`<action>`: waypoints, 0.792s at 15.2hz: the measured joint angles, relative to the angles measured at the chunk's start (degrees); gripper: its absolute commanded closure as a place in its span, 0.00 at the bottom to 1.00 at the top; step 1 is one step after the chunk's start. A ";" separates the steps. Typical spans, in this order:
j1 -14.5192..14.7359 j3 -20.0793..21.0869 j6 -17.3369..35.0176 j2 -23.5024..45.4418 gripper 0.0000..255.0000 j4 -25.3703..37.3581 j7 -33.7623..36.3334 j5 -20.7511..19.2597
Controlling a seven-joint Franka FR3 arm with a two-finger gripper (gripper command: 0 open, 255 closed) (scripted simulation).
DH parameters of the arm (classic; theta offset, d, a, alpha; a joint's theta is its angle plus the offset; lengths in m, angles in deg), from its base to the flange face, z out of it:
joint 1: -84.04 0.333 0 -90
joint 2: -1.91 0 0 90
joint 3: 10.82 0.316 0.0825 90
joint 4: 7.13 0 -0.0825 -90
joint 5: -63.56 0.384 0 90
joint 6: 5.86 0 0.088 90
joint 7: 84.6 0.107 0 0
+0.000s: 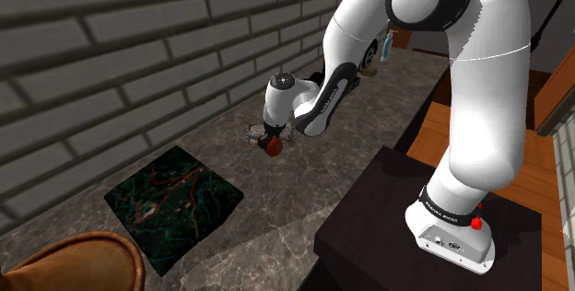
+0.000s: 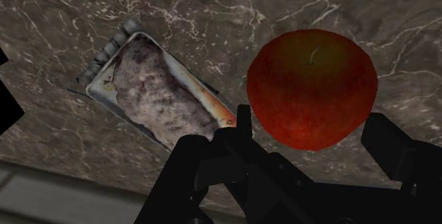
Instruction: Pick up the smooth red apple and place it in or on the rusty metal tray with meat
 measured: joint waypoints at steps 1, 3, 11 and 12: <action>-0.83 0.71 -0.50 0.05 1.00 0.58 -1.34 1.03; -3.51 2.07 -1.25 1.38 1.00 2.96 -5.35 3.34; -13.21 7.75 -7.34 10.69 1.00 18.81 -21.37 11.86; -14.18 8.22 -7.88 11.46 1.00 20.17 -22.88 12.49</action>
